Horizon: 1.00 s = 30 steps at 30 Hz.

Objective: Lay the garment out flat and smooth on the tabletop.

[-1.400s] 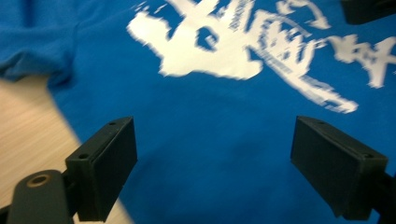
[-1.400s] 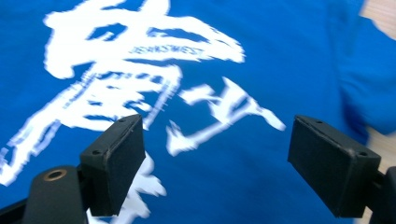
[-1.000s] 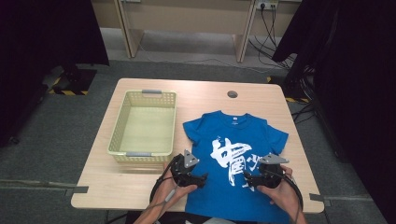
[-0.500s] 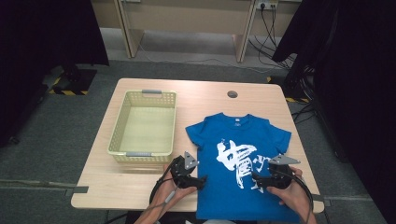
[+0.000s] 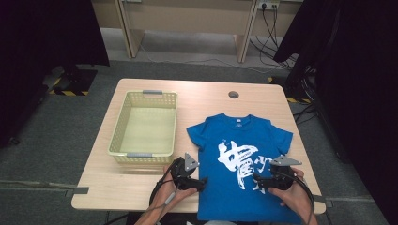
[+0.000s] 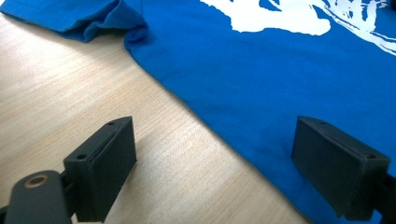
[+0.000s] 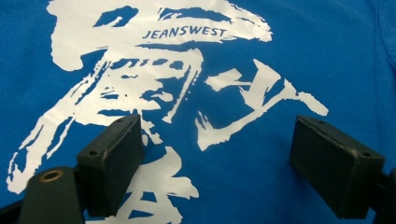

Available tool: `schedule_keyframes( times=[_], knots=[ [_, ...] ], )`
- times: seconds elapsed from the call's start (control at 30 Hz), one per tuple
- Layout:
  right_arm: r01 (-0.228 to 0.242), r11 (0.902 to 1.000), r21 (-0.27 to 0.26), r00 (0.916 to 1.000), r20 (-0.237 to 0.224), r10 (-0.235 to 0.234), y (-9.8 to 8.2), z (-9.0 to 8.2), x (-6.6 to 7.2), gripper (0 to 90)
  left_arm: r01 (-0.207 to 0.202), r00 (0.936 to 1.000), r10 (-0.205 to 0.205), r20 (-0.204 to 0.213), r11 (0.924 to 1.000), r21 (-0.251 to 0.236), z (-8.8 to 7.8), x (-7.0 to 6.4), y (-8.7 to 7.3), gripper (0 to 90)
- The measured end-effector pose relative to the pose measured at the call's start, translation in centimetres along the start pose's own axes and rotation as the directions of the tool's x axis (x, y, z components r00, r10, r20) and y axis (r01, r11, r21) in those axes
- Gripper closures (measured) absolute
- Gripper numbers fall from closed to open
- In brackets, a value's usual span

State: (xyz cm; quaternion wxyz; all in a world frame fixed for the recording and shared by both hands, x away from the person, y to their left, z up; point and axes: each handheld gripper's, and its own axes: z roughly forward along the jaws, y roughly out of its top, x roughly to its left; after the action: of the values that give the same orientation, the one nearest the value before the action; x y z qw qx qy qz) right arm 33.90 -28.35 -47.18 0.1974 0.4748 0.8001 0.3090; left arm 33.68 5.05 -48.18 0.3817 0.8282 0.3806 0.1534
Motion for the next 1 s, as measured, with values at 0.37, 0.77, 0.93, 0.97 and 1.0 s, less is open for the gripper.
schedule_keyframes(
  times=[0.37,0.77,0.93,0.97,1.0],
  knots=[
    [-0.020,0.9975,-0.068,0.9990,-0.042,0.017,0.0,-0.7,1.5,14.9,0.009,1.0000,-0.009,-0.003,0.9999,-0.012,-0.7,0.5,-0.6,12.1],
    [-0.030,0.9978,-0.059,0.9975,-0.066,0.026,-1.5,-1.1,2.3,13.2,0.003,1.0000,-0.003,-0.008,0.9999,-0.013,-1.5,0.5,-1.3,10.4],
    [-0.041,0.9965,-0.073,0.9964,-0.076,0.036,-1.9,-1.7,2.7,12.8,0.002,1.0000,-0.002,-0.009,0.9999,-0.013,-1.9,0.4,-1.7,9.1],
    [-0.042,0.9963,-0.074,0.9964,-0.077,0.036,-2.0,-1.8,2.7,12.7,-0.001,0.9999,0.001,-0.011,0.9999,-0.013,-2.0,0.3,-1.8,9.0],
    [-0.042,0.9962,-0.077,0.9961,-0.080,0.035,-2.1,-1.9,2.7,12.5,-0.001,1.0000,0.001,-0.008,0.9999,-0.011,-2.1,0.3,-1.9,9.0]
  ],
)
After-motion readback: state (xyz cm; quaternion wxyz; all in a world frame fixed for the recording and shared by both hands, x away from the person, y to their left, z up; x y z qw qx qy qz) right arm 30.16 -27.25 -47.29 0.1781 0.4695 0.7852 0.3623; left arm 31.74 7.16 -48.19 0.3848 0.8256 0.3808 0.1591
